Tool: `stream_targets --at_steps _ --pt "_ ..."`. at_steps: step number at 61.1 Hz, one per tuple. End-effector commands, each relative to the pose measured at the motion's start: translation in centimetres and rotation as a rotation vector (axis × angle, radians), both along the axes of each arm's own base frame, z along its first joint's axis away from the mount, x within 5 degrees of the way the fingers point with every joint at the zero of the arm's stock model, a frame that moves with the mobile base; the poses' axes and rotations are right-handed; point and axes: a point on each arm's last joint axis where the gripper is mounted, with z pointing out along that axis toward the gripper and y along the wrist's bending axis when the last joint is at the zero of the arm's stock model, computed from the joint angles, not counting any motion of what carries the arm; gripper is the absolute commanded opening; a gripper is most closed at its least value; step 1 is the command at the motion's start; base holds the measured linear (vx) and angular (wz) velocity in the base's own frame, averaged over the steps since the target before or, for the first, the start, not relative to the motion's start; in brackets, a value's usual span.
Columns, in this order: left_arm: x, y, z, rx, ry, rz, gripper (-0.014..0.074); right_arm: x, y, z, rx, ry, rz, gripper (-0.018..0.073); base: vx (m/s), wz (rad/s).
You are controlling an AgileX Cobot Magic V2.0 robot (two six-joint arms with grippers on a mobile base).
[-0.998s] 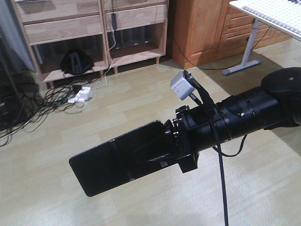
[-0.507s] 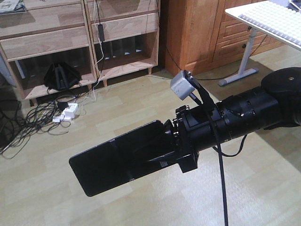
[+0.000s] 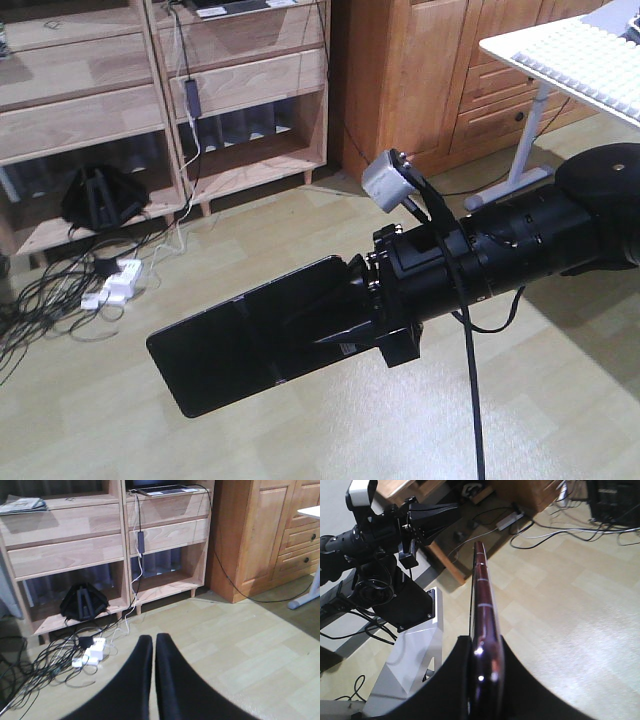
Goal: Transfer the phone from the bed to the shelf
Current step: 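Carry the phone in the right gripper toward the wooden shelf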
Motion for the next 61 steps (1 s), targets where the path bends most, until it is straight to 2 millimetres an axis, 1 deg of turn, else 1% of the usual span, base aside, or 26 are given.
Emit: stream_targets --at_steps 1,61 --pt "0.09 0.04 0.59 -0.01 -0.075 0.005 0.0001 -1.19 0.1 2.72 0.127 -0.001 0.062 -0.0001 0.39 -0.07" --pt "0.09 0.04 0.59 -0.01 -0.075 0.005 0.0001 -1.19 0.1 2.72 0.127 -0.001 0.061 -0.0001 0.41 -0.07"
